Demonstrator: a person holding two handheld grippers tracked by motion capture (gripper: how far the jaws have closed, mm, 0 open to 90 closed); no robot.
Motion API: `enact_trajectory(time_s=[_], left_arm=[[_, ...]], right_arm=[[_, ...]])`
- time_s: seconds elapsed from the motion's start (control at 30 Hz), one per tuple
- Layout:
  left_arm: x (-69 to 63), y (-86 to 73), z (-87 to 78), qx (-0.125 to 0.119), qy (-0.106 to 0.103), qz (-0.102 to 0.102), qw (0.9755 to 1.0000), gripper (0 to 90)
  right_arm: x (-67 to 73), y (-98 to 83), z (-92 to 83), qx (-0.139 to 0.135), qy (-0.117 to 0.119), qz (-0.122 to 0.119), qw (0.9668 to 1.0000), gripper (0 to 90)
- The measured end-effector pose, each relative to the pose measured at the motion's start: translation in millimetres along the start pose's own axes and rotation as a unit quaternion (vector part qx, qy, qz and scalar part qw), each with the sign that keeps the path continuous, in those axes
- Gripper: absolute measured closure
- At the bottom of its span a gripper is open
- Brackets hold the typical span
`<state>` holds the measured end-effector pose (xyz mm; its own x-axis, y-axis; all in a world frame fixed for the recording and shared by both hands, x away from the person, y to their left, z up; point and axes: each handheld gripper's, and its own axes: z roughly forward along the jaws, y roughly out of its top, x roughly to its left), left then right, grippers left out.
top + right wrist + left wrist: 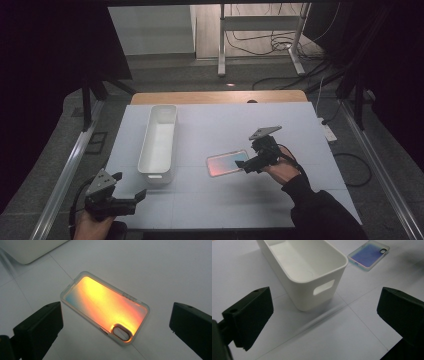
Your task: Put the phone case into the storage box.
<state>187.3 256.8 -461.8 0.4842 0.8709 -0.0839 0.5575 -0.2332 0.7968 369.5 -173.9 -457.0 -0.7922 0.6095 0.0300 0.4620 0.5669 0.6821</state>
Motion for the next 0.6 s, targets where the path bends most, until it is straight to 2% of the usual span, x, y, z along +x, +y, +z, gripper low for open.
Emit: enact_trajectory(time_s=[0.27,0.37,0.6], left_arm=[[0.1,0.0,0.1,0.0,0.0,0.0,1.0,1.4],[0.1,0.0,0.0,0.0,0.0,0.0,1.0,1.4],[0.3,0.0,0.1,0.0,-0.001,-0.001,1.0,1.4]], right_arm=[[1.3,5.6,7.4,0.004,0.001,-0.002,1.0,0.0],[0.9,7.8,10.5,0.003,0.009,0.004,0.9999,0.0],[1.7,14.8,17.7,0.006,0.003,0.001,1.0,0.0]])
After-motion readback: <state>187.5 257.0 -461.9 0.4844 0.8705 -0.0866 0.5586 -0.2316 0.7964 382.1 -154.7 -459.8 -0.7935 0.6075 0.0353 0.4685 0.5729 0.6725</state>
